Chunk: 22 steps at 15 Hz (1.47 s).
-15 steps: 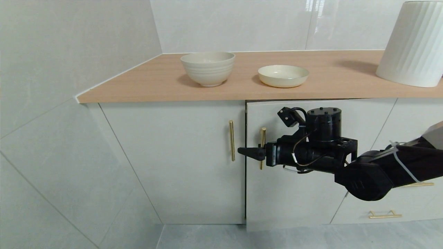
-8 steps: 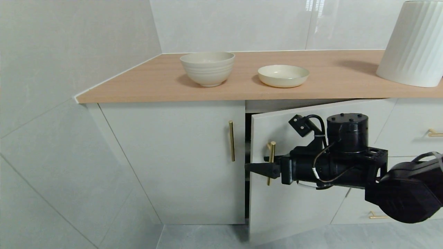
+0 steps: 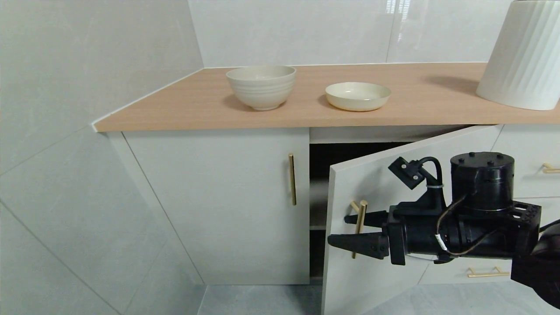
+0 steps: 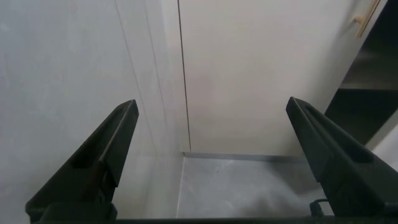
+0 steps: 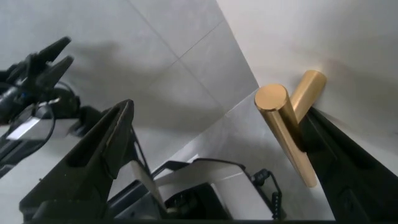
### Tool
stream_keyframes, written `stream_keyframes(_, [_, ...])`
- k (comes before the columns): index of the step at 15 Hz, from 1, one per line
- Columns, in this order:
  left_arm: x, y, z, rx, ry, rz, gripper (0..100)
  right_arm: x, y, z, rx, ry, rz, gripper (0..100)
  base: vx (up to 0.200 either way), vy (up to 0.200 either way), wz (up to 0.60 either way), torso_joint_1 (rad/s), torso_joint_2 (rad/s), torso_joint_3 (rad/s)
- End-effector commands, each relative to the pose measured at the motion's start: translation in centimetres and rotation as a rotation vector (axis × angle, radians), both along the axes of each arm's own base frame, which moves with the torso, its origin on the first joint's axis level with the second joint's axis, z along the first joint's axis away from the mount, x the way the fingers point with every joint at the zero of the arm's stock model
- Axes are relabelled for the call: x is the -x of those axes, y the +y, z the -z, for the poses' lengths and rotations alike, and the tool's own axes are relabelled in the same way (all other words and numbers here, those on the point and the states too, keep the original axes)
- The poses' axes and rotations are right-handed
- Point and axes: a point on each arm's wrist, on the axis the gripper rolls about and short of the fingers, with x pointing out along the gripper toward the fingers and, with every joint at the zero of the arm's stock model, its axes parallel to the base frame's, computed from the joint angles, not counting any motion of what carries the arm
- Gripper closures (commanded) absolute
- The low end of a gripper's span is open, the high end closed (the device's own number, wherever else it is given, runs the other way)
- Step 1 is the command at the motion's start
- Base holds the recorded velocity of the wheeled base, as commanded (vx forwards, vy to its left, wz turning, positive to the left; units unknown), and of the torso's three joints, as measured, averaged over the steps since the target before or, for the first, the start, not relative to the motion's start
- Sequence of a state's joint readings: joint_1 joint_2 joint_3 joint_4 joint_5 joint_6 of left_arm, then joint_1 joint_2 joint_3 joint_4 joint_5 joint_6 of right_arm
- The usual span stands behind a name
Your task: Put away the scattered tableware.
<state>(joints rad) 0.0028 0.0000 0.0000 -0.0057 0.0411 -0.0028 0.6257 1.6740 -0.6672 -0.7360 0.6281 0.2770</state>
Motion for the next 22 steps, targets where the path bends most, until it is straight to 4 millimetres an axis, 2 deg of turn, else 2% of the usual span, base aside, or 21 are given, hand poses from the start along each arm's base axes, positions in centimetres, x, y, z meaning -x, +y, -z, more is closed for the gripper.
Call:
stream_keyframes(1, [0.0,0.0,0.0,0.000,0.000,-0.001,0,0.7,-0.5,-0.3,-0.009,-0.009,-0.004,0,0.000,0.000,0.00,0.000,0.00,0.000])
stream_keyframes(4, [0.0,0.0,0.0,-0.001,-0.003,0.001,0,1.7,-1.2,0.0,-0.004,-0.003,-0.004,0,0.000,0.000,0.00,0.000,0.00,0.000])
stream_keyframes(5, [0.2,0.0,-0.8,0.002,-0.039,0.004,0,1.9,-1.3,0.2,-0.005,-0.004,-0.004,0,0.000,0.000,0.00,0.000,0.00,0.000])
stream_keyframes(7, [1.1,-0.1,-4.5,0.002,-0.094,0.084,0,2.1,-1.5,0.4,-0.009,-0.009,-0.004,0,0.000,0.000,0.00,0.000,0.00,0.000])
stream_keyframes(8, [1.1,-0.1,-4.5,0.002,-0.094,0.084,0,2.1,-1.5,0.4,-0.009,-0.009,-0.004,0,0.000,0.000,0.00,0.000,0.00,0.000])
stream_keyframes(9, [-0.4,-0.4,-10.1,0.000,-0.013,0.214,0,2.0,-1.5,0.3,-0.019,-0.024,-0.004,0,0.000,0.000,0.00,0.000,0.00,0.000])
stream_keyframes(10, [-2.3,-0.5,-12.9,0.002,0.027,0.237,0,2.0,-1.5,0.3,-0.023,-0.030,-0.002,0,0.000,0.000,0.00,0.000,0.00,0.000])
stream_keyframes(11, [-4.9,-0.6,-15.6,0.001,0.068,0.257,0,2.1,-1.5,0.4,-0.021,-0.027,-0.002,0,0.000,0.000,0.00,0.000,0.00,0.000])
stream_keyframes(13, [-10.1,-0.8,-18.5,0.008,0.129,0.311,0,2.0,-1.4,0.3,-0.025,-0.031,-0.001,0,0.000,0.000,0.00,0.000,0.00,0.000])
stream_keyframes(15, [-14.4,-1.2,-19.3,0.018,0.127,0.361,0,2.2,-1.6,0.7,-0.017,-0.020,0.000,0,0.000,0.000,0.00,0.000,0.00,0.000])
stream_keyframes(17, [-17.1,-3.0,-18.8,0.018,0.140,0.506,0,2.3,-1.6,0.9,-0.010,-0.011,0.000,0,0.000,0.000,0.00,0.000,0.00,0.000])
stream_keyframes(20, [-20.2,-6.3,-17.0,0.059,0.258,0.651,0,2.7,-1.9,1.6,0.006,0.011,0.000,0,0.000,0.000,0.00,0.000,0.00,0.000])
stream_keyframes(22, [-22.6,-8.5,-16.0,0.054,0.265,0.711,0,2.6,-1.9,1.6,0.005,0.010,0.000,0,0.000,0.000,0.00,0.000,0.00,0.000])
